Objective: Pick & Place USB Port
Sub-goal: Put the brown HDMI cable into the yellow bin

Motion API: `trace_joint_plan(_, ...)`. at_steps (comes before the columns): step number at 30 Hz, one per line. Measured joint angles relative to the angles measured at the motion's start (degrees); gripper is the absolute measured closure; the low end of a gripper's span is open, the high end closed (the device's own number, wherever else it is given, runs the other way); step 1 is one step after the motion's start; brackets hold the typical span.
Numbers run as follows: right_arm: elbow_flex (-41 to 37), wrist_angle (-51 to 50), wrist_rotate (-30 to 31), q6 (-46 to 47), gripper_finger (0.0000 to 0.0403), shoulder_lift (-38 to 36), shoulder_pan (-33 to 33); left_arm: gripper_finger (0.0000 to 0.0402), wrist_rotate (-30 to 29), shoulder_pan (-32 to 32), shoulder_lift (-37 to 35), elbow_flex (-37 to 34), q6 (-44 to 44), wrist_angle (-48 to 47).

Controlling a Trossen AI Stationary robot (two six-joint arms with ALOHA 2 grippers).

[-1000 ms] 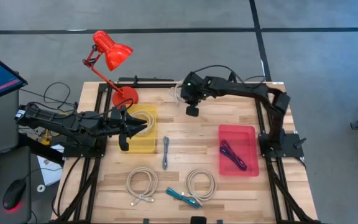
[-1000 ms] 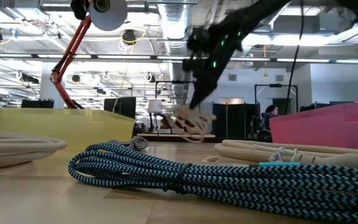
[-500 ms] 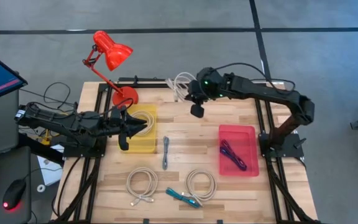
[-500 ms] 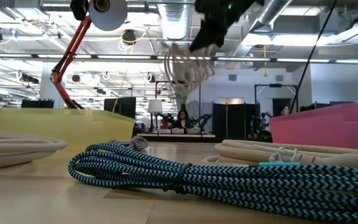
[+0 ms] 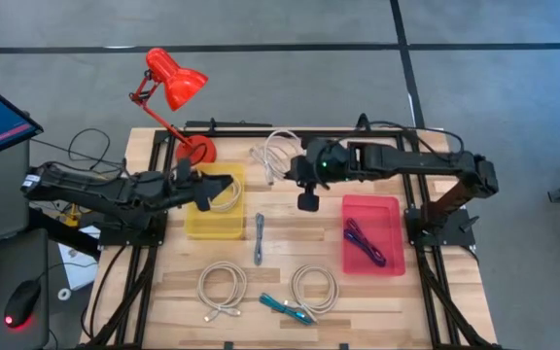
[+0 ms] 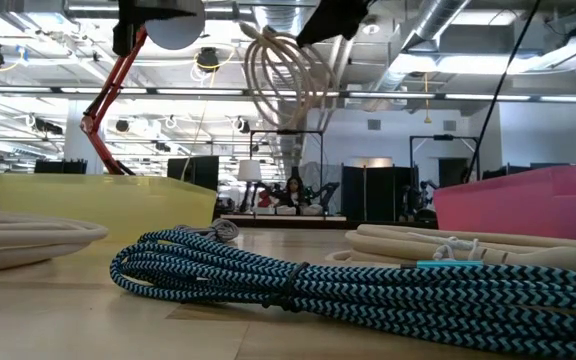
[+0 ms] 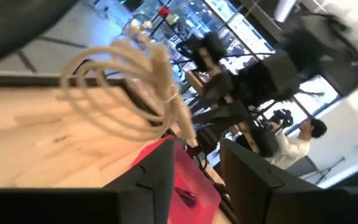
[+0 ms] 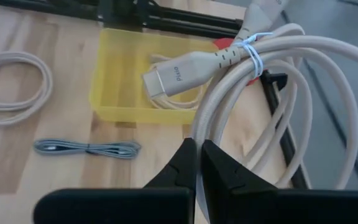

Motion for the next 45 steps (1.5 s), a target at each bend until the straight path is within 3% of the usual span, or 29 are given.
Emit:
trace_joint_plan(6, 0.00, 2.03, 3.70, 0.04, 0.0403, 0.02, 4.13, 0.0234, 1.39, -0.04, 4.75, 0.00, -10.19, 3.34)
trace_joint_plan(12, 0.00, 5.42, 3.86, 0.21, 0.0403, 0.02, 6.67, 0.0206, 7.75, -0.04, 9.63, 0.00, -10.37, 12.87)
trace_joint_plan(18, -0.02, 6.09, 4.29, 2.45, 0.0403, 0.02, 7.83, 0.0194, 8.82, -0.04, 12.86, 0.00, -10.33, 21.38)
trace_joint_plan(38, 0.00, 5.86, 2.09, 3.92, 0.0403, 0.04, 12.63, 0.0194, 8.41, 1.38, 16.14, 0.00, -9.88, 23.19)
trace_joint_plan(45, 0.00, 5.89, 2.09, 5.11, 0.0403, 0.04, 12.59, 0.0238, 8.63, 1.89, 16.11, 0.00, -8.75, 23.95)
